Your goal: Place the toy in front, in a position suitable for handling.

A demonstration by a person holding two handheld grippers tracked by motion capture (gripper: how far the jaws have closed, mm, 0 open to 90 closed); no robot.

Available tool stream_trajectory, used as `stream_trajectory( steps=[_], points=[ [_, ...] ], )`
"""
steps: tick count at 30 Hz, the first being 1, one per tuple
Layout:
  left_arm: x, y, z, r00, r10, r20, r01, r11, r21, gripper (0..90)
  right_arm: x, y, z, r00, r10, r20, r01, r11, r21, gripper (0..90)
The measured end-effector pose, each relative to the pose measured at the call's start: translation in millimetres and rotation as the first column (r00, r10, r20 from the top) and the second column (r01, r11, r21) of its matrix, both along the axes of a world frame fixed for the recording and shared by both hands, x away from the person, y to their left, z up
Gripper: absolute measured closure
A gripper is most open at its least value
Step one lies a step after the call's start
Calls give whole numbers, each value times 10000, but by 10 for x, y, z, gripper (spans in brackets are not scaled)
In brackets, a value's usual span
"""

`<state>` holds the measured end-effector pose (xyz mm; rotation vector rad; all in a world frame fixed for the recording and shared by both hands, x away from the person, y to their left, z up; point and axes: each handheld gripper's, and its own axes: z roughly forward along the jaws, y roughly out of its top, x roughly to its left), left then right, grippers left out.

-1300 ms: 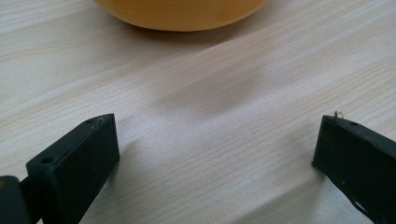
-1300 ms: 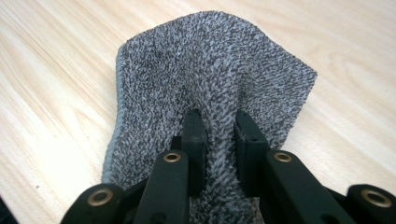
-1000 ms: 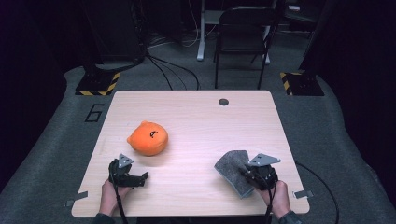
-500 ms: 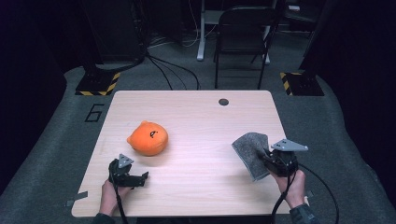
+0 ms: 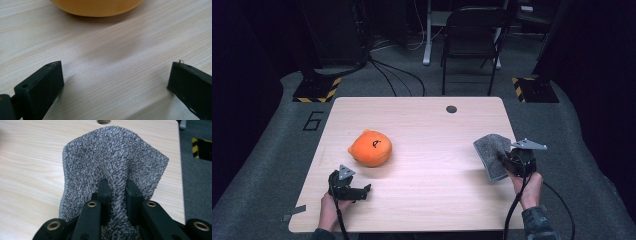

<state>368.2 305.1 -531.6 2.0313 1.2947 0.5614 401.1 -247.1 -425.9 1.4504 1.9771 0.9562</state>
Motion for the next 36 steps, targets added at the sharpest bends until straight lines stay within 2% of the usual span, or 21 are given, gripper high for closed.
stream_trajectory(
  steps=[3,9,17,19,20,23,25,27,30,31,32,36],
  points=[
    [1,1,0,10000,-7,4,7,10000,5,1,78,-59,-58,9991,-375,-197,379,9991,174,771],
    [1,1,0,10000,-9,2,9,10000,6,1,218,-147,-231,9918,-1134,-593,1132,9936,-67,761],
    [1,1,0,10000,-16,9,16,10000,6,1,365,-183,-446,9818,-1597,-1028,1580,9871,-242,714],
    [1,1,0,10000,-11,2,11,10000,8,1,400,-181,-500,9794,-1667,-1140,1644,9860,-293,649],
    [1,0,0,10000,-6,3,6,10000,1,1,413,-173,-522,9756,-1733,-1346,1705,9848,-325,587],
    [1,1,0,10000,-8,1,8,10000,4,1,424,-172,-552,9706,-1932,-1436,1903,9812,-336,422],
    [1,1,0,10000,-11,1,11,10000,7,1,412,-186,-539,9726,-1854,-1404,1830,9827,-302,319],
    [1,2,0,10000,-21,-1,21,10000,4,1,382,-194,-508,9789,-1612,-1260,1598,9869,-208,249],
    [2,7,-3,10000,-73,34,73,10000,-37,0,321,-180,-453,9855,-1241,-1161,1239,9923,-93,176],
    [-1,16,7,9999,-126,-83,126,9999,-3,0,305,-176,-442,9877,-1121,-1090,1118,9937,-90,158],
    [-1,17,-2,9999,-117,45,117,9999,-52,0,258,-164,-410,9902,-916,-1056,909,9958,-106,138],
    [3,64,28,9997,-228,-75,227,9997,-51,0,100,-156,-330,9974,138,-710,-138,9999,-2,81]
  ],
)
